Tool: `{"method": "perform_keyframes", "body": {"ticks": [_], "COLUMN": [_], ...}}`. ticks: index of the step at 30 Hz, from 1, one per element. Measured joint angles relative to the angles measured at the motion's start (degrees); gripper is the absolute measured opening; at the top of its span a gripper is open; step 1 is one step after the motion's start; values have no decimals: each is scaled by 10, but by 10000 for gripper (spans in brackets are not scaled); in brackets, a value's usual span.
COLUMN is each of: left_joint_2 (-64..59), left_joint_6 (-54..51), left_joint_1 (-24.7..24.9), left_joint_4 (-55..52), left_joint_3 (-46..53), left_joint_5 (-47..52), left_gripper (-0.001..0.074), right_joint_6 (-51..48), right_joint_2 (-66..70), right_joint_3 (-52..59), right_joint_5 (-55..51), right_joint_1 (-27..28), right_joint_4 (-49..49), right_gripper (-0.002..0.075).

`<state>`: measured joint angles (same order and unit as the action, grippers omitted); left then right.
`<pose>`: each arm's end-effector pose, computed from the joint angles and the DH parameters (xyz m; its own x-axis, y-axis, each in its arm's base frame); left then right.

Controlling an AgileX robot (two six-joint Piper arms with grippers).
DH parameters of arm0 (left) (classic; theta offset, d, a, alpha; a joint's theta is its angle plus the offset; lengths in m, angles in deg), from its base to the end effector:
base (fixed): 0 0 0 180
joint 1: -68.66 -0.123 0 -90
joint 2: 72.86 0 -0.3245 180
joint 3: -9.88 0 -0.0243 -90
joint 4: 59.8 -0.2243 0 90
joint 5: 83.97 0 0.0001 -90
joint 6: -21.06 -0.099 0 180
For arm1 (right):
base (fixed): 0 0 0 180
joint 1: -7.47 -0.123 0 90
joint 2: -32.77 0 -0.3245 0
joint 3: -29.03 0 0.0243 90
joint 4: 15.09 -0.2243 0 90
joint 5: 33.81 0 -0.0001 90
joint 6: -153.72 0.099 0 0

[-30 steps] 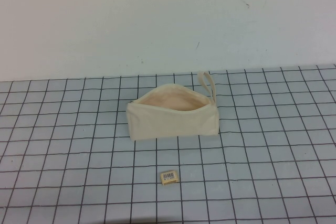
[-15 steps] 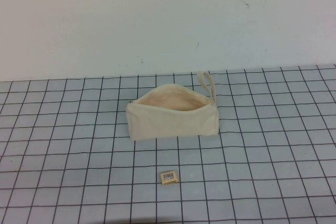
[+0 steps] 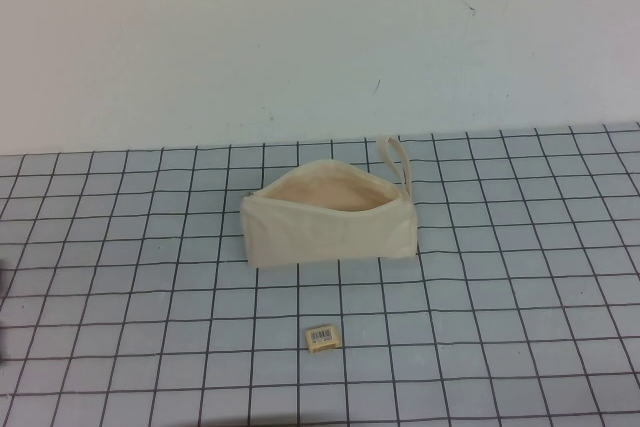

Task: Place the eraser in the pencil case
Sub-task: Pick up the eraser from the table

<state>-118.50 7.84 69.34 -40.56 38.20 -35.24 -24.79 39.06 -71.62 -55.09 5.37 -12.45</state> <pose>0.0638 -0.0253 0.3908 -0.5148 0.0104 -0.8573 0.2260 0.9662 -0.1239 -0.0060 -0.0019 0.1710 -0.2901 -0.0276 -0.9566 -0.0256 0.9995 -0.0211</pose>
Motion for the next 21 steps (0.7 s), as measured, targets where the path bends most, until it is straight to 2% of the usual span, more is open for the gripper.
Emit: {"method": "perform_keyframes", "body": {"ticks": [5, 9, 14, 18, 21], "left_joint_2": [-127, -211, -281, -341, -398], "left_joint_6": [-228, -315, -335, -302, -290], "left_joint_1": [0, 30, 131, 226, 265], "left_joint_4": [171, 203, 152, 94, 75], "left_joint_3": [0, 0, 0, -2, -14], "left_joint_5": [60, 23, -69, -141, -157], "left_gripper": [-1, -1, -1, -1, 13], "right_joint_6": [0, 0, 0, 0, 0], "right_joint_2": [0, 0, 0, 0, 0], "right_joint_3": [0, 0, 0, 0, 0], "right_joint_5": [0, 0, 0, 0, 0], "right_joint_1": [0, 0, 0, 0, 0], "right_joint_4": [0, 0, 0, 0, 0], "right_gripper": [0, 0, 0, 0, 0]}}
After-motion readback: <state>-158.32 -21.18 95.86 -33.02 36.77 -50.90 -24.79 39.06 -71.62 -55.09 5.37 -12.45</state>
